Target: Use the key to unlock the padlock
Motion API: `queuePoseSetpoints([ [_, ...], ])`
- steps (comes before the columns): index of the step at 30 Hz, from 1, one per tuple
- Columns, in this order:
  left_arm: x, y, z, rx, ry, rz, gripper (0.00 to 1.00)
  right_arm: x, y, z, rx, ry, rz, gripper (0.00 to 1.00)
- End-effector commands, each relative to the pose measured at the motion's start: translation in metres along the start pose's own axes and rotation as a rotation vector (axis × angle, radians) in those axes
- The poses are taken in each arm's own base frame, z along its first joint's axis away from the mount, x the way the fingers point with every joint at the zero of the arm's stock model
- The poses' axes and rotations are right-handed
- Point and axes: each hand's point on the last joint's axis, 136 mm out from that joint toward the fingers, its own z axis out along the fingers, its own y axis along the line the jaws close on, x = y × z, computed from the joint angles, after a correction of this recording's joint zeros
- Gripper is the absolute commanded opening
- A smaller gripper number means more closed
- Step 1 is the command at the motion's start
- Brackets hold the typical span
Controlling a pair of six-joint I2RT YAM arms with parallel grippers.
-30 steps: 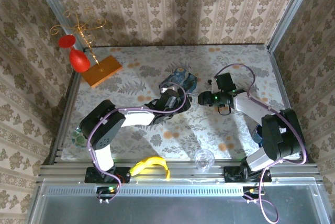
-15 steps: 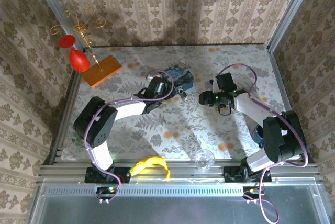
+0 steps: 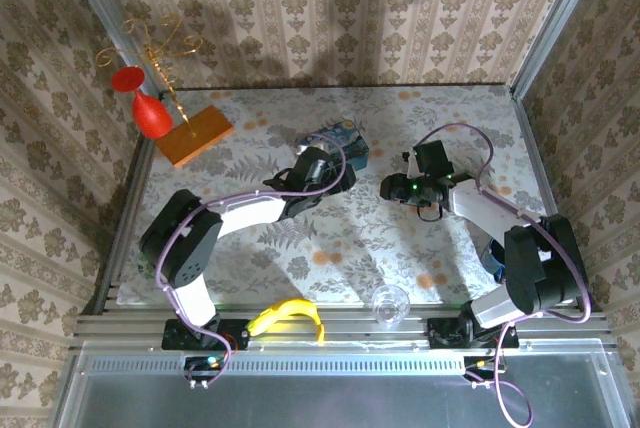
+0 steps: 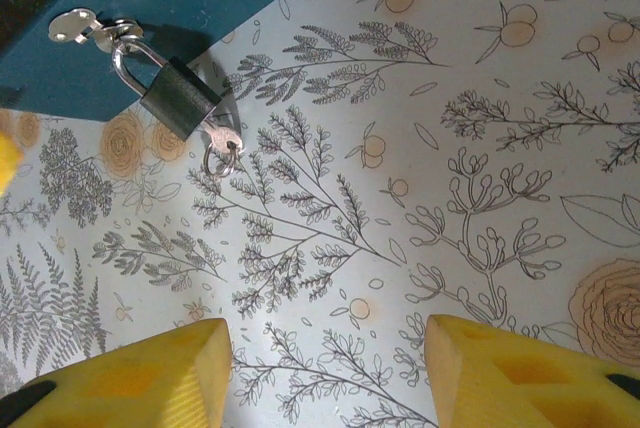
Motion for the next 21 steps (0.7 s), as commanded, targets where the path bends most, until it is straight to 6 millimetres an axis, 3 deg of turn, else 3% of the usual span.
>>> queuePoseSetpoints([
  [1, 0.013, -0.003, 0.018, 0.036, 0.052, -0.016, 0.74, 0.002, 0.002, -0.006, -0.014, -0.026, 0.007, 0.54],
  [13, 0.012, 0.014, 0.052, 0.014, 0.023, 0.036, 0.71, 0.002, -0.002, -0.009, -0.005, -0.069, -0.006, 0.55],
  [21, 0.007, 0.017, 0.07, 0.04, -0.006, 0.028, 0.62, -0.001, -0.001, -0.01, -0.008, -0.084, -0.006, 0.55],
])
